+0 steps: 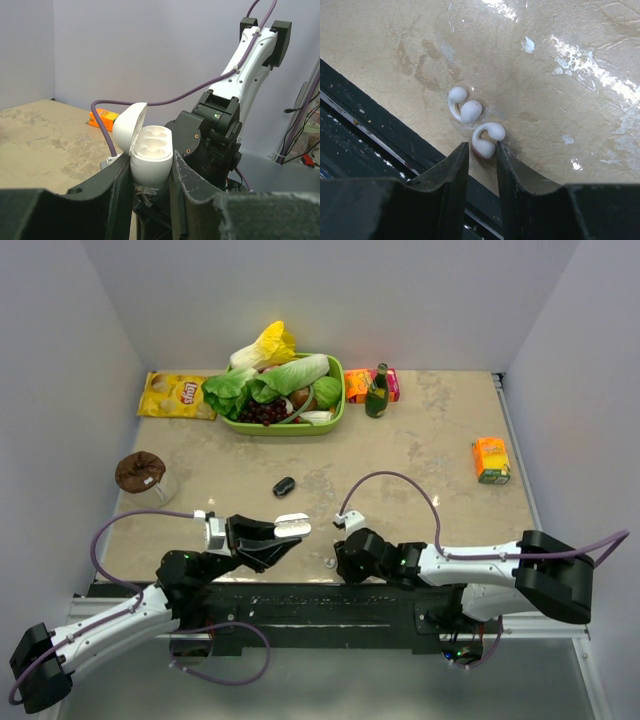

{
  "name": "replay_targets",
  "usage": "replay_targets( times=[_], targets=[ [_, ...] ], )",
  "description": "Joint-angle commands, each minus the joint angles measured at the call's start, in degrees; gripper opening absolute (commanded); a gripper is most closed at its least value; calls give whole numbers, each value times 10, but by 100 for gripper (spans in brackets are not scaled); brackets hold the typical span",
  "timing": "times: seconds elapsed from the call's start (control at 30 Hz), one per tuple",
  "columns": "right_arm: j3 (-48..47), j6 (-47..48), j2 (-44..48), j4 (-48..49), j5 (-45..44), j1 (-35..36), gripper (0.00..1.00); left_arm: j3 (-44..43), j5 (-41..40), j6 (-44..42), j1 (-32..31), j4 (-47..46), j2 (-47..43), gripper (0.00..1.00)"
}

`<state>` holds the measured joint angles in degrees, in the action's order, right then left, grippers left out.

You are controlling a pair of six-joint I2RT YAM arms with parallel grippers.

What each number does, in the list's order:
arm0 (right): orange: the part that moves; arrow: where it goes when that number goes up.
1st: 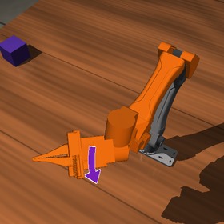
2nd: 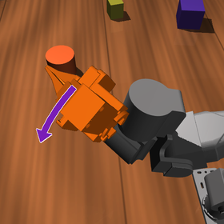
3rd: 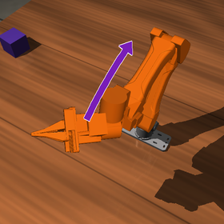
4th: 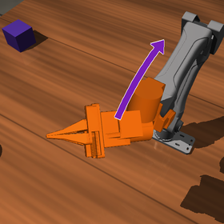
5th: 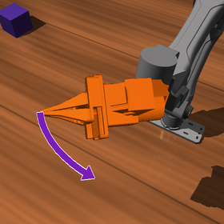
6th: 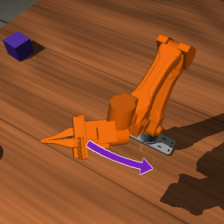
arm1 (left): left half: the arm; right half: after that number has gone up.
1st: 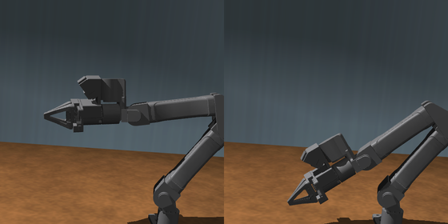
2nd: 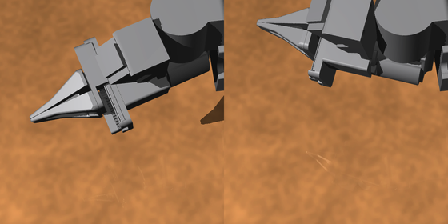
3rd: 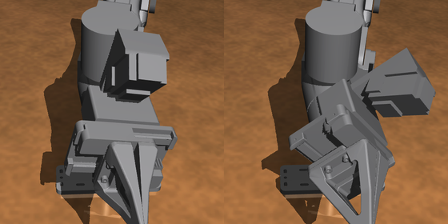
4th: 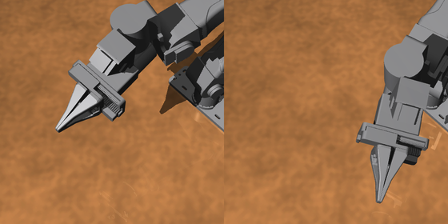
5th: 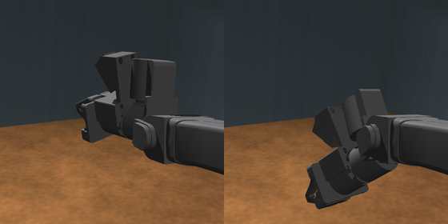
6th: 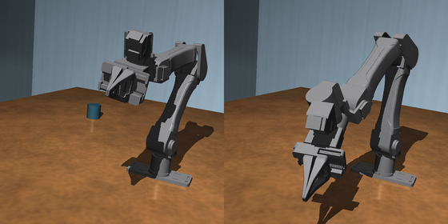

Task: Insert the wireless bluetooth earbuds into the charging case
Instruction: Pick up the earbud from the center of the board, then place the earbud at the center of the board.

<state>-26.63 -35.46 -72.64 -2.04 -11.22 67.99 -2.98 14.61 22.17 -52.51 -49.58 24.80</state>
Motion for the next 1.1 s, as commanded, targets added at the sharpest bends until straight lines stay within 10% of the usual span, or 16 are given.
replay_targets(
  times=[0.0,0.63,1.0,1.07],
  targets=[
    [-15,-14,-13,16,-23,3,31,85,5,9,2,-10,-1,0],
    [-98,123,-30,18,-55,-130,16,88,3,7,2,1,-16,0],
    [-155,180,-152,74,9,-173,25,88,12,10,2,-10,-6,0],
    [-159,179,-159,71,7,-174,40,88,12,10,2,-10,-9,0]
  ],
)
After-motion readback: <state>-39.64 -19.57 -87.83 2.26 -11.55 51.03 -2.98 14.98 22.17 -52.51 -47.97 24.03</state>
